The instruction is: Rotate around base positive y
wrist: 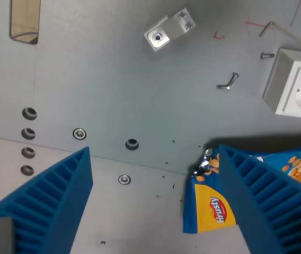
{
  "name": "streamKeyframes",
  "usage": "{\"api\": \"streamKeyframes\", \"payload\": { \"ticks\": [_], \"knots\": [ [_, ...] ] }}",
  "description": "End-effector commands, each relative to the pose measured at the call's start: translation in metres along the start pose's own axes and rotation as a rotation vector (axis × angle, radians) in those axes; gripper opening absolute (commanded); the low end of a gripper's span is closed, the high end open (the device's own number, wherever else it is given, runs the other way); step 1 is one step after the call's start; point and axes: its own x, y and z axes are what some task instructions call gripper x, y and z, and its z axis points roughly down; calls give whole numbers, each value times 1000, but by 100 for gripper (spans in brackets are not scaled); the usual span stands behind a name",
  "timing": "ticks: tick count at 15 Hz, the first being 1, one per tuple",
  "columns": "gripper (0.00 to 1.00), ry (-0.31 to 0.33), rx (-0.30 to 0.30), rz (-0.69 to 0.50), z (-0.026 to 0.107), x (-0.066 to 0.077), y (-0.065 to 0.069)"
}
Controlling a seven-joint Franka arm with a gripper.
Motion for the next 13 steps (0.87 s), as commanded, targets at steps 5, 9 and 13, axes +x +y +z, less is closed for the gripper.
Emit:
{"api": "streamKeyframes", "payload": {
  "ticks": [5,9,13],
  "knots": [
    [100,-278,88,-7,-8,7,1],
    [100,-329,102,-9,-8,7,1],
    [100,-381,116,-10,-8,7,1]
  ]
}}
